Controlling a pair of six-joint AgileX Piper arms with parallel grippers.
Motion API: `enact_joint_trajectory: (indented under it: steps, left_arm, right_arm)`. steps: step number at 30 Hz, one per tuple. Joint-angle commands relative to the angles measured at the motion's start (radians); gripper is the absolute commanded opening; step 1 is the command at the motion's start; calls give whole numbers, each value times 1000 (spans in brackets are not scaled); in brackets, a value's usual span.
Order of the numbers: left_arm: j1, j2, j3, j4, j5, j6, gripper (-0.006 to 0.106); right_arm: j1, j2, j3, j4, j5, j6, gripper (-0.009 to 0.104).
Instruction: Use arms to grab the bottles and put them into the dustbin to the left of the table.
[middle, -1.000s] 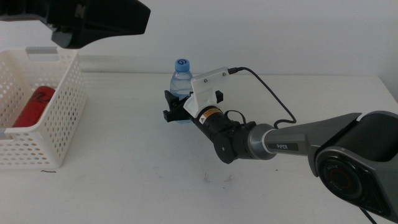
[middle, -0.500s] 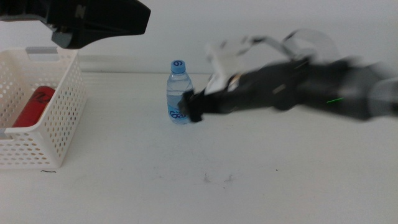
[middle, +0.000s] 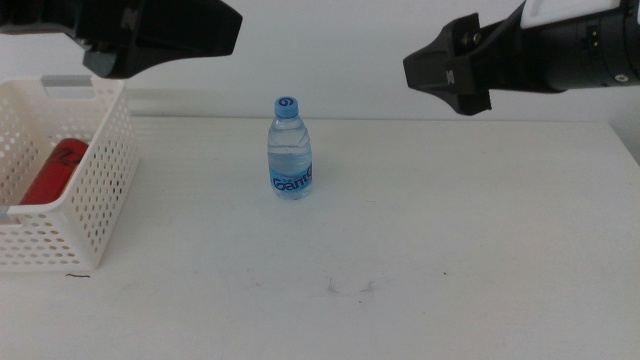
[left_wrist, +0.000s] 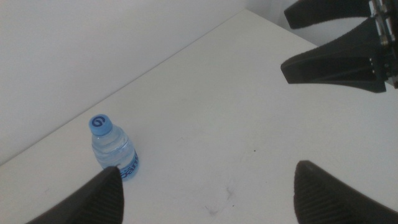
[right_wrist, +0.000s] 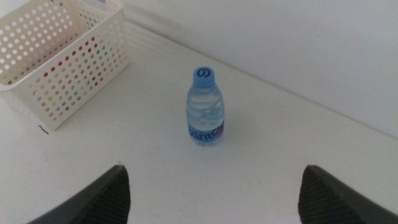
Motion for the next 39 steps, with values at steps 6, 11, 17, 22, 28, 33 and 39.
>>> enact_joint_trajectory:
  steps: [6,11,17,22,28,33,39]
  left_arm:
    - [-3,-2,5,-4,-12,-1,94]
    - [-3,-2,3,42,-60,-1,94]
    - [-35,-21,73,102,-213,-11,94]
    - [-181,-131,448,387,-724,-189,94]
    - [-163,-100,1027,453,-1541,-516,94]
    - [-161,24,1161,389,-1625,-466,94]
    - [-152,173,1159,336,-1796,-385,94]
  right_arm:
    - [2,-6,4,-2,-2,34,86]
    - [2,-6,4,-2,-2,34,86]
    - [2,-6,4,-2,0,34,86]
    - [2,-6,4,4,0,34,86]
    - [2,-3,4,16,0,34,86]
    - [2,-2,4,18,0,34,86]
    - [2,-2,4,20,0,34,86]
